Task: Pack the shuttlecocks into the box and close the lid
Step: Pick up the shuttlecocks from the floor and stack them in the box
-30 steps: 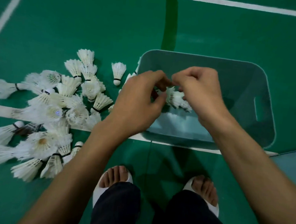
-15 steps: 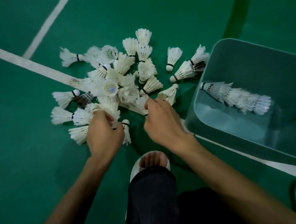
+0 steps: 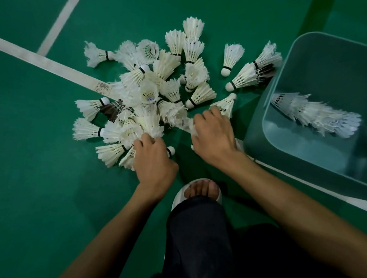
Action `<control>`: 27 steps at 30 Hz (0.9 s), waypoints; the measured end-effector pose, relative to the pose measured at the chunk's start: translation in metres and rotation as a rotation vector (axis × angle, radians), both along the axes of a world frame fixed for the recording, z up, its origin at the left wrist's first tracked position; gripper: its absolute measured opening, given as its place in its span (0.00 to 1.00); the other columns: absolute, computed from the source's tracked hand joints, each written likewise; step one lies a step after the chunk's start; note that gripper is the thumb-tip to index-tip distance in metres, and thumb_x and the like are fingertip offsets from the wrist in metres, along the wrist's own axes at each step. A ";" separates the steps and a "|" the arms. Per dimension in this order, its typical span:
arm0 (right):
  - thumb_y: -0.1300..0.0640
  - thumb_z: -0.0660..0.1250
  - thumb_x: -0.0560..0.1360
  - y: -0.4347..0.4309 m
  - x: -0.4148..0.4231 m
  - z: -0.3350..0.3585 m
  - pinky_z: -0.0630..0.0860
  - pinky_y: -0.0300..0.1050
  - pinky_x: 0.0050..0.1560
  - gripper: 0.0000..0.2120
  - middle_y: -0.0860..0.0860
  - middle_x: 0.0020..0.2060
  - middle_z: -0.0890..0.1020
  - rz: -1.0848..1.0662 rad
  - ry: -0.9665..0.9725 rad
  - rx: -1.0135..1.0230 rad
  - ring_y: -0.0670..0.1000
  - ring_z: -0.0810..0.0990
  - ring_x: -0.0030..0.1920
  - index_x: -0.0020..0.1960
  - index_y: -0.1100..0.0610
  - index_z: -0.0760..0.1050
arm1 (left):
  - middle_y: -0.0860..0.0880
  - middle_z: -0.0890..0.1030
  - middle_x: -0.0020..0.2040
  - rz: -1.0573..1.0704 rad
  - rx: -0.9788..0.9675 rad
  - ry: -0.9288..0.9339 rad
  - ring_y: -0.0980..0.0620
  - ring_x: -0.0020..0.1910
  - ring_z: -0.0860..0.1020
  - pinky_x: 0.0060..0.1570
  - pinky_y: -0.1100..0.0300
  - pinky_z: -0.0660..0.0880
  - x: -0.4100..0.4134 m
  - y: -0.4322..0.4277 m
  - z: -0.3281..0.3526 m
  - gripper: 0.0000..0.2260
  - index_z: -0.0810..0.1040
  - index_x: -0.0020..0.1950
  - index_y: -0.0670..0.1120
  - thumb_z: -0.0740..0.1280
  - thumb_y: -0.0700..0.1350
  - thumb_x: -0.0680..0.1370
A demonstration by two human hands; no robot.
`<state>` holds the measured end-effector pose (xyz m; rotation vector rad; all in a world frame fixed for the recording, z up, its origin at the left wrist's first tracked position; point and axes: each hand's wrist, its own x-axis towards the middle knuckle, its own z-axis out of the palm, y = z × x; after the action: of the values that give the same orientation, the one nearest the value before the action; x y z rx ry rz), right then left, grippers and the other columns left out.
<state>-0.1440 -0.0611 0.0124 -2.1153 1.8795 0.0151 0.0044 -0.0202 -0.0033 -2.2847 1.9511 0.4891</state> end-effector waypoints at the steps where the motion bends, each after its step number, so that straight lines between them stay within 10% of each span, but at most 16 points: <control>1: 0.55 0.66 0.78 0.003 0.000 0.004 0.70 0.52 0.60 0.10 0.55 0.55 0.81 -0.021 0.007 0.024 0.58 0.71 0.66 0.57 0.57 0.77 | 0.45 0.74 0.54 0.013 0.004 0.047 0.43 0.54 0.73 0.43 0.54 0.68 0.000 -0.002 0.005 0.13 0.77 0.53 0.44 0.71 0.42 0.70; 8: 0.55 0.65 0.79 0.023 -0.007 0.063 0.67 0.47 0.37 0.08 0.55 0.43 0.81 -0.132 -0.096 -0.053 0.58 0.81 0.42 0.43 0.55 0.71 | 0.52 0.75 0.31 0.080 -0.258 0.412 0.46 0.30 0.77 0.29 0.55 0.63 -0.027 -0.031 0.037 0.20 0.62 0.74 0.48 0.61 0.52 0.83; 10: 0.54 0.64 0.80 0.020 -0.008 0.090 0.64 0.46 0.37 0.08 0.53 0.39 0.76 -0.197 -0.123 -0.263 0.54 0.73 0.38 0.42 0.54 0.72 | 0.51 0.77 0.36 -0.068 -0.302 0.470 0.50 0.30 0.74 0.26 0.57 0.63 -0.040 -0.053 0.027 0.26 0.52 0.81 0.54 0.58 0.51 0.85; 14: 0.53 0.64 0.78 -0.003 -0.030 0.128 0.66 0.46 0.34 0.13 0.49 0.32 0.72 -0.407 -0.237 -0.483 0.54 0.73 0.36 0.36 0.55 0.68 | 0.46 0.76 0.58 -0.391 -0.307 0.217 0.46 0.45 0.73 0.31 0.55 0.69 -0.068 -0.091 -0.001 0.13 0.74 0.65 0.54 0.65 0.49 0.80; 20: 0.59 0.66 0.73 -0.018 -0.111 0.131 0.61 0.42 0.31 0.16 0.46 0.21 0.66 -0.922 -0.855 -0.374 0.45 0.63 0.27 0.28 0.61 0.68 | 0.42 0.71 0.60 -0.285 -0.229 0.118 0.39 0.56 0.72 0.51 0.47 0.75 -0.109 -0.091 -0.009 0.27 0.75 0.57 0.48 0.69 0.69 0.71; 22: 0.58 0.69 0.72 -0.012 -0.133 0.131 0.67 0.44 0.35 0.11 0.57 0.30 0.77 -1.057 -1.024 -0.352 0.48 0.71 0.33 0.36 0.64 0.78 | 0.41 0.70 0.62 -0.296 -0.170 0.101 0.37 0.59 0.72 0.53 0.45 0.74 -0.115 -0.092 -0.015 0.27 0.74 0.58 0.47 0.75 0.64 0.70; 27: 0.57 0.71 0.73 0.005 -0.172 0.132 0.64 0.36 0.25 0.02 0.48 0.29 0.77 -1.296 -1.488 -0.025 0.46 0.69 0.26 0.44 0.54 0.78 | 0.42 0.71 0.60 -0.233 -0.218 0.198 0.38 0.56 0.75 0.52 0.46 0.76 -0.130 -0.081 -0.011 0.22 0.77 0.60 0.47 0.76 0.58 0.72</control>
<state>-0.3156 -0.0560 0.1440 -0.1279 1.6218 -1.3426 -0.1260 -0.1016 -0.0141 -2.1559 2.4409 0.5169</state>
